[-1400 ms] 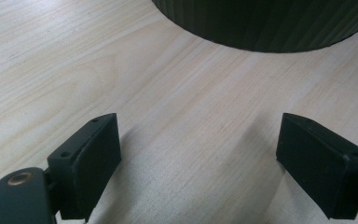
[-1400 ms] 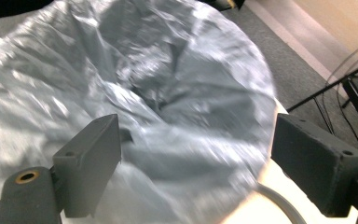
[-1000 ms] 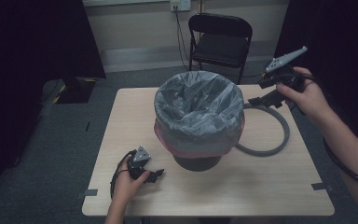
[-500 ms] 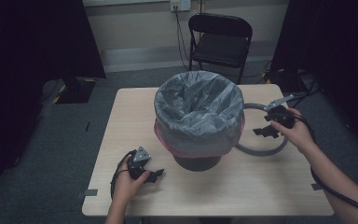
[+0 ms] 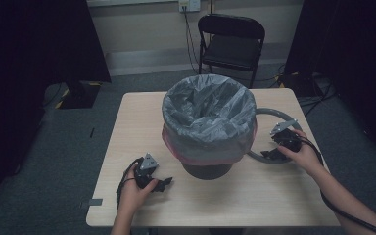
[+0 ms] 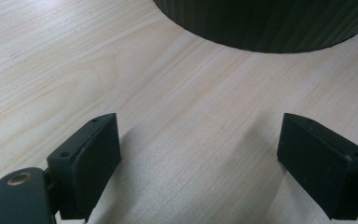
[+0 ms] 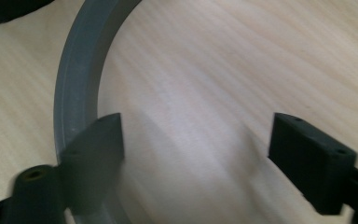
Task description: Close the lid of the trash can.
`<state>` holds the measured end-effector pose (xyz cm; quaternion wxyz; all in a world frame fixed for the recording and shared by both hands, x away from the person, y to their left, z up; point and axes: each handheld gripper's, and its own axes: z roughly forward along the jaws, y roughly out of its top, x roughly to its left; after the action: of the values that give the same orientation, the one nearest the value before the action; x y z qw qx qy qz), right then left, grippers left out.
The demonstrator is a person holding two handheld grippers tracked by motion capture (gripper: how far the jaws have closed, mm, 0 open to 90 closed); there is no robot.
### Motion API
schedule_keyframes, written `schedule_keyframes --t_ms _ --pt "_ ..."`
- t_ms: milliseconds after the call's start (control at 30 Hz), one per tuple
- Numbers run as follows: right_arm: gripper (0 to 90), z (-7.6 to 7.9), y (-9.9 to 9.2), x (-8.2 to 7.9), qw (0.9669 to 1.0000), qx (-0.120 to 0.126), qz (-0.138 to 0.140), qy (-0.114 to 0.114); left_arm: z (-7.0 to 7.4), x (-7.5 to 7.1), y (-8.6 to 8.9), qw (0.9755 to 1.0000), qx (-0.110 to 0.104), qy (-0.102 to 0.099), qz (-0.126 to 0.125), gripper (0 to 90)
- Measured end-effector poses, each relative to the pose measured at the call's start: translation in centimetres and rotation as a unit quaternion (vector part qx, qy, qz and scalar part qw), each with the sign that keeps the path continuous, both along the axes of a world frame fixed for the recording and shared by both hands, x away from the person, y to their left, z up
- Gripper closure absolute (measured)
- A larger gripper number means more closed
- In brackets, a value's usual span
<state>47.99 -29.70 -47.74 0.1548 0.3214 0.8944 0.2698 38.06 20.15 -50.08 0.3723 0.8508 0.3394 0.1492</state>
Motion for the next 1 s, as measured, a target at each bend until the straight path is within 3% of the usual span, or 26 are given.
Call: schedule_keyframes --t_ms 67,200,300,333,367,400,433,500,567,633,700,767,867,933,967,1000 --pt "20.1 -0.2 0.1 -0.6 1.0 0.004 0.005 -0.005 0.0 0.0 0.0 1.0 0.0 0.0 0.0 12.5" --pt "20.9 -0.2 0.2 -1.4 0.9992 0.01 0.035 0.018 0.0 0.0 -0.1 1.0 0.0 -0.001 0.002 12.3" --pt "22.0 -0.5 0.9 -3.2 0.9978 0.027 0.057 0.02 0.0 -0.1 -0.1 1.0 0.001 -0.001 0.004 12.2" --pt "22.2 -0.5 1.1 -3.9 0.9962 0.036 0.072 0.036 0.0 -0.1 -0.1 1.0 0.001 -0.001 0.004 12.2" --pt "21.9 -0.4 1.3 -4.6 0.9944 0.032 0.092 0.041 0.0 0.0 -0.1 1.0 -0.001 0.0 0.002 12.1" --pt "17.9 -0.1 1.3 -5.1 0.9946 0.026 0.095 0.033 0.0 0.0 -0.1 1.0 0.0 0.001 0.002 12.0" --pt "15.4 0.3 0.9 -5.1 0.996 0.033 0.08 0.022 0.0 0.0 -0.1 1.0 0.0 0.001 0.002 11.9" --pt "15.6 1.1 -0.5 -4.2 0.9967 0.06 0.047 0.028 0.0 0.0 -0.1 1.0 0.0 0.001 0.002 11.7" --pt "15.6 1.7 -2.2 -2.7 0.9994 0.034 -0.006 0.007 0.0 0.0 -0.1 1.0 0.0 0.002 0.002 11.4" --pt "16.6 2.1 -4.2 -1.1 0.9979 0.031 -0.057 0.008 0.0 0.0 -0.1 1.0 0.0 0.002 0.001 11.0" --pt "22.5 2.4 -6.1 0.2 0.9947 0.05 -0.09 0.005 0.0 0.0 -0.1 1.0 0.0 0.002 0.001 10.8" --pt "21.7 2.5 -7.5 1.2 0.9909 0.047 -0.126 0.003 0.0 0.0 -0.1 1.0 0.0 0.002 0.001 10.8" --pt "29.4 2.0 -8.8 2.4 0.9898 0.03 -0.139 0.005 0.0 0.0 -0.1 1.0 0.0 0.002 0.001 10.7" --pt "42.1 1.4 -8.9 2.9 0.9897 0.008 -0.142 0.018 0.0 0.0 -0.1 1.0 0.0 0.002 0.001 10.7" --pt "42.8 1.1 -8.9 3.1 0.9899 0.007 -0.141 0.018 0.0 0.0 -0.1 1.0 0.0 0.002 0.001 10.8" --pt "50.5 0.9 -8.9 3.2 0.9895 0.008 -0.142 0.026 0.0 0.0 -0.1 1.0 0.0 0.002 0.001 10.7"
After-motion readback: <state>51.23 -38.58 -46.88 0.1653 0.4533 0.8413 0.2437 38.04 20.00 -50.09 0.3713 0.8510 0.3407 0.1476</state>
